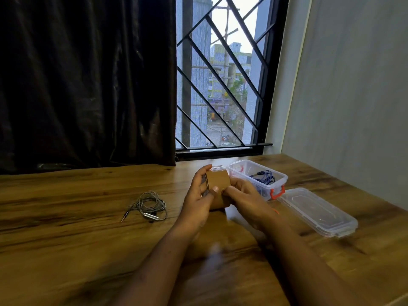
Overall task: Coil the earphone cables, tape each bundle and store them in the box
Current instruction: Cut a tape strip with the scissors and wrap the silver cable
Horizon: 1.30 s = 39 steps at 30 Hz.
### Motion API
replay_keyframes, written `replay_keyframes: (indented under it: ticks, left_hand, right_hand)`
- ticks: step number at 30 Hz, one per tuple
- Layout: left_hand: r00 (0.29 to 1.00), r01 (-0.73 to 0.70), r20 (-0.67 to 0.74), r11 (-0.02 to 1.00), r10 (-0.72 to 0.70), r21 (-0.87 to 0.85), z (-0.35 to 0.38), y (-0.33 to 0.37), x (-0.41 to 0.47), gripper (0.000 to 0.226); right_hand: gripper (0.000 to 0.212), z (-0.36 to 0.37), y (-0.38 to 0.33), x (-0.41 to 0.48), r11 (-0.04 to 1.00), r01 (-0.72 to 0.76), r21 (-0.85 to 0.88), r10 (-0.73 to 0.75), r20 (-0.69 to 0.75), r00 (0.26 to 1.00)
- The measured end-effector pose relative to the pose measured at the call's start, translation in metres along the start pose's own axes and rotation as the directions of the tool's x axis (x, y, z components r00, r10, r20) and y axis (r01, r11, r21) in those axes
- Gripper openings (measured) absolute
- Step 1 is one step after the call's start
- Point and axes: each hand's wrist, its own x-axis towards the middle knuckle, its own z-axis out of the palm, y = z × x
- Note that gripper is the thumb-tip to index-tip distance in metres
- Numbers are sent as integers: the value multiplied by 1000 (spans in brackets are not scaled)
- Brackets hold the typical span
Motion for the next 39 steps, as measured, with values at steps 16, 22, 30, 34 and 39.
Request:
replay_keyframes:
  ticks: [16, 22, 30, 34, 39]
  left_hand:
    - [1000, 11, -3, 999, -11, 39, 1, 0, 0, 52]
    - [1000, -3, 4, 998, 3, 60, 3, 0, -1, 52]
    - [999, -38, -3, 994, 39, 100, 4, -2, -1, 52]
    - [999, -42, 4, 995, 42, 96, 3, -3, 0, 50]
    - [1000, -29, 1, 995, 29, 99, 4, -3, 0, 50]
  right_hand:
    - [21, 3, -5, -5, 1000, 1, 14, -1, -45, 999]
    - [23, 1, -9, -8, 1000, -7, -7, 7, -22, 1000]
    - [30, 2, -10, -9, 1000, -11, -20, 11, -30, 1000]
    - [20, 3, -14, -12, 999, -9, 41, 11, -43, 999]
    - [27, 7, -16, -13, 1000, 29, -12, -29, -22, 999]
